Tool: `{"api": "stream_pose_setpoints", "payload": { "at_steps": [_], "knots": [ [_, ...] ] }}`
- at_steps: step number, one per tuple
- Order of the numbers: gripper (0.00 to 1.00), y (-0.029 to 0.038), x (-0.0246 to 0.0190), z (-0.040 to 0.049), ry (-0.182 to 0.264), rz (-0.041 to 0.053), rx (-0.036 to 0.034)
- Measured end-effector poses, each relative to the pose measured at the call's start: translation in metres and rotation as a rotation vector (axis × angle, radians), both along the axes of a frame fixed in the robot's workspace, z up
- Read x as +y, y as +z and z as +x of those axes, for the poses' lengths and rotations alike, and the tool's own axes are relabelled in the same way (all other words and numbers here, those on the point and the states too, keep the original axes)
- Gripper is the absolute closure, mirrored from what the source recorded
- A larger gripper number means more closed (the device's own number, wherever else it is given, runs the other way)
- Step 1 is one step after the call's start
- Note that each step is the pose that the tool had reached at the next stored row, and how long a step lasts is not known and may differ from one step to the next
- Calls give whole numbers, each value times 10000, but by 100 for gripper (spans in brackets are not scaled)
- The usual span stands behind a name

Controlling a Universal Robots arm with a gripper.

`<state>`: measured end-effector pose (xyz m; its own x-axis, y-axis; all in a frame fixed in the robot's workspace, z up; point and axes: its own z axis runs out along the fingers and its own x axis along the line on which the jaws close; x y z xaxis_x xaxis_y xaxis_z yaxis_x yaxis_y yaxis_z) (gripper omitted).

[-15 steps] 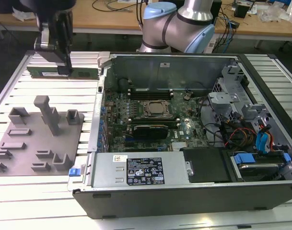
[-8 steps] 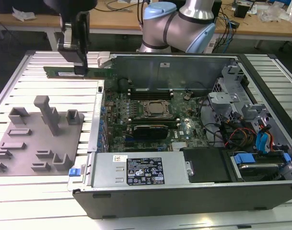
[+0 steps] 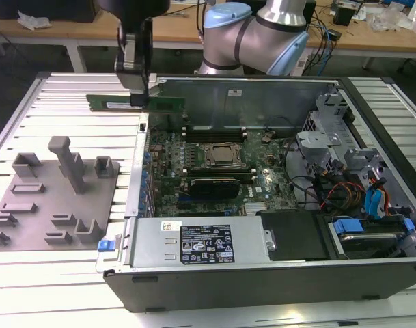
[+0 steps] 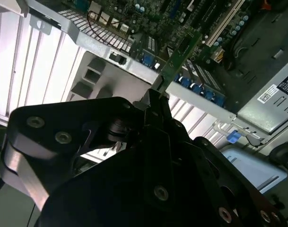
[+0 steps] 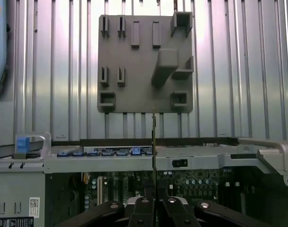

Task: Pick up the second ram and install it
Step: 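Pick up the second ram and move it above second insertion slot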

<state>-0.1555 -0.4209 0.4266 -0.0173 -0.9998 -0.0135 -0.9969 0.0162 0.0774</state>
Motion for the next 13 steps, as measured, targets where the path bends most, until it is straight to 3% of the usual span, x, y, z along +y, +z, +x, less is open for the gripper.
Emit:
{"api": "stream_pose_setpoints", "payload": {
  "at_steps": [13],
  "knots": [
    [87,0,28,413,-1,-12,28]
  ]
}}
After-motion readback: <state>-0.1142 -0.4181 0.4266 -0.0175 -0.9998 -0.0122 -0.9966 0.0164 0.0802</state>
